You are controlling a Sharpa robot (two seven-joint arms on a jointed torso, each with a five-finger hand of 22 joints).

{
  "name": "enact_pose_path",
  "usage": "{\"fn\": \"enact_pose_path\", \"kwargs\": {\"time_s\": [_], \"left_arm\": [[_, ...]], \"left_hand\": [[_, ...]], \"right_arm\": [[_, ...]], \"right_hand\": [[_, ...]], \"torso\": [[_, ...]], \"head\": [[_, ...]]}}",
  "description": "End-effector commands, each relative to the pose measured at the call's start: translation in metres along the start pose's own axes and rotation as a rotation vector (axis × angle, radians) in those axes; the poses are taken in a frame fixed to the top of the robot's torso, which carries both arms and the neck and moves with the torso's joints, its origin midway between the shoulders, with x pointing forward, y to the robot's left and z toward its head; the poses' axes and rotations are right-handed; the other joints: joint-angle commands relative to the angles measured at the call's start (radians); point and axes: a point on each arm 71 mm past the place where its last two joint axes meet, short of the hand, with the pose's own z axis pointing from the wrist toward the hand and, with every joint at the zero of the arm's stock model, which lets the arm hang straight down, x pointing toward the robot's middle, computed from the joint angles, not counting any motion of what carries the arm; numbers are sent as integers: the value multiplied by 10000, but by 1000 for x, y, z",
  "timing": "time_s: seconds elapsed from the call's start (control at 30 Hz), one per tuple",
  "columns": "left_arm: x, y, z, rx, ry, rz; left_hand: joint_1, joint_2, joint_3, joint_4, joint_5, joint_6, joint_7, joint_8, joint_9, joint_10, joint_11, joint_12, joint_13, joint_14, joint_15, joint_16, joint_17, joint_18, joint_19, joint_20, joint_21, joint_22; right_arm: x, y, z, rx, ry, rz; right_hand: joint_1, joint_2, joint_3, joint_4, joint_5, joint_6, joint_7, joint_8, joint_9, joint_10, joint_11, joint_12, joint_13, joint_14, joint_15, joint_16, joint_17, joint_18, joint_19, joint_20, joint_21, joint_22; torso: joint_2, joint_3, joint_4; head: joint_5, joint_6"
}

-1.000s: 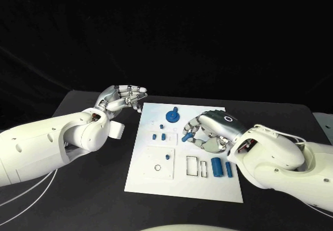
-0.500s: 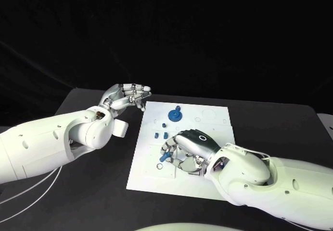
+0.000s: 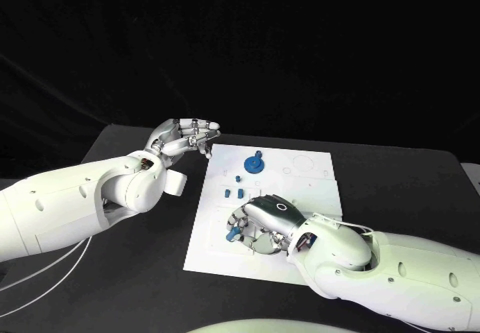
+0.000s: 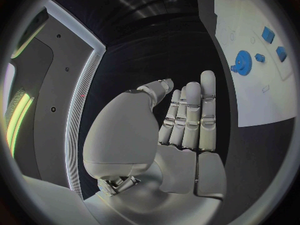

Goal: Assemble the parts on the task board

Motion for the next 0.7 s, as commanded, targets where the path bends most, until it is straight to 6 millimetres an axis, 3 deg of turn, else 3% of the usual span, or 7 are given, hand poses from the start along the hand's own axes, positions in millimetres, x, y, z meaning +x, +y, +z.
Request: {"fn": "enact_pose_path", "kwargs": {"time_s": [0.03,0.7], "left_arm": [[2,-1,0,55,154,-112],[0,-1,-1,39,119,-96]], "left_hand": [[25,51,-35,-32,38,-38,-2,59,-14,-71,-27,19,15,-63,27,-14,-16,62,-14,75,-39,-14],[25,51,-35,-32,38,-38,-2,59,-14,-71,-27,19,15,-63,27,-14,-16,62,-14,75,-39,-14]], "right_arm": [[3,0,1,-14,207,-617],[12,4,6,212,804,-1966]], "right_hand": [[-72,-20,29,-33,35,93,3,38,209,26,33,-34,9,593,-24,53,499,-160,802,-64,-6,2282],[-142,-48,39,-37,19,72,12,42,225,38,46,-58,16,604,-10,94,557,-173,819,-55,59,2306]], "torso": [[3,8,-2],[-9,0,4]], "head": [[7,-19],[-22,-50]]}}
